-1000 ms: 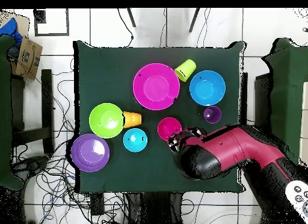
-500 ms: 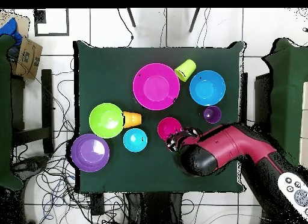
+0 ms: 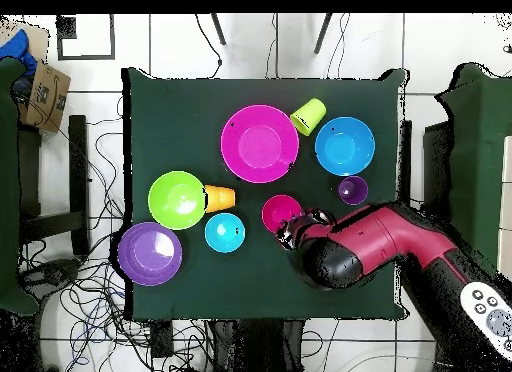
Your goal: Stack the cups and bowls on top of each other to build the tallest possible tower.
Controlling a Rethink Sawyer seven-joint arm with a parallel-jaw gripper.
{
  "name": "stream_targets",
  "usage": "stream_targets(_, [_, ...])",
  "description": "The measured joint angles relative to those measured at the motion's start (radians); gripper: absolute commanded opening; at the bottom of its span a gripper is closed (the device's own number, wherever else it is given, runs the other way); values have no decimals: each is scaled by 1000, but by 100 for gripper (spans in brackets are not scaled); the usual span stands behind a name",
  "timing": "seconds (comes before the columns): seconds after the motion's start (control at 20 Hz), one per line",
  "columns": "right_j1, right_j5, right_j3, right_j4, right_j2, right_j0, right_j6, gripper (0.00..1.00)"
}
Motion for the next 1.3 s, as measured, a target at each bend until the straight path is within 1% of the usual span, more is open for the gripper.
stream_targets(0.1, [-2,0,-1,-1,0,0,-16,100])
stream_targets(0.5, [-34,0,1,-3,0,2,-17,100])
stream_targets(1.05, [-142,0,17,-2,5,1,-17,100])
stream_targets(1.3, [-174,0,18,-2,8,-3,-17,100])
